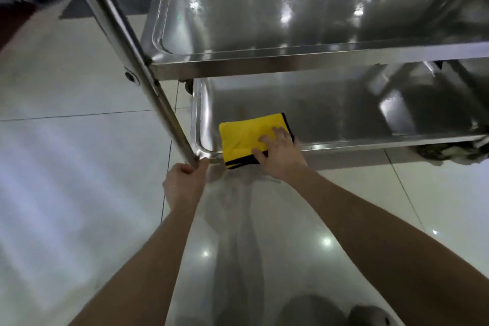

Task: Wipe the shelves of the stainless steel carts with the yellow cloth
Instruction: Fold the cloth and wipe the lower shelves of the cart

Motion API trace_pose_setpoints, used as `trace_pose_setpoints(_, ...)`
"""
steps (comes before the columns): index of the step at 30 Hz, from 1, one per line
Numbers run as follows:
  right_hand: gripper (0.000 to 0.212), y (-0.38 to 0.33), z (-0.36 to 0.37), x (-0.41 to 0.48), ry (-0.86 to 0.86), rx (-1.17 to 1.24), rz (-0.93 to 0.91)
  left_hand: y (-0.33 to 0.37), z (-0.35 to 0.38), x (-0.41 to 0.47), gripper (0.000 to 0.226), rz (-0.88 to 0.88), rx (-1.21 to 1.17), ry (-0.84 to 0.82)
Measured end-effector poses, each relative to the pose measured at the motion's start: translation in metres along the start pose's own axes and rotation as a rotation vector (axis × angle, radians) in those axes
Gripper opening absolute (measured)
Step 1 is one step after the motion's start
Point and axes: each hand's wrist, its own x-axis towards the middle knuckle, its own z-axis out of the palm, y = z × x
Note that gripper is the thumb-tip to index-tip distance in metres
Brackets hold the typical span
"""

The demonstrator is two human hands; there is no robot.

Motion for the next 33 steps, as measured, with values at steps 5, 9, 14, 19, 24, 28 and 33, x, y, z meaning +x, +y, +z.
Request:
trace_pose_setpoints(5,0.062,-0.01,0.017,0.044,0.147,-0.074,-0.108,0.011,-0.001,0.028,0.074,0.185,-0.183,0.205)
trace_pose_setpoints(9,0.082,0.001,0.048,0.057,0.154,-0.146,-0.107,0.037,0.012,0.054,0.049,0.322,-0.365,0.202)
trace_pose_setpoints(14,0.088,0.007,0.058,0.06,0.14,-0.156,-0.136,0.043,0.022,0.072,0.082,0.201,-0.499,0.257)
trace_pose_setpoints(19,0.098,0.007,0.049,0.089,0.058,-0.139,-0.103,0.043,0.029,0.076,0.069,0.24,-0.574,0.292)
trace_pose_setpoints(24,0.096,0.02,0.021,0.149,0.061,-0.116,-0.021,0.038,0.031,0.081,0.051,0.255,-0.606,0.316)
trace_pose_setpoints(28,0.092,0.009,0.006,0.206,0.078,-0.122,0.072,0.032,0.036,0.084,0.051,0.285,-0.592,0.335)
trace_pose_setpoints(33,0.088,-0.068,0.017,0.245,0.053,-0.167,-0.075,0.034,0.038,0.082,0.058,0.301,-0.579,0.381)
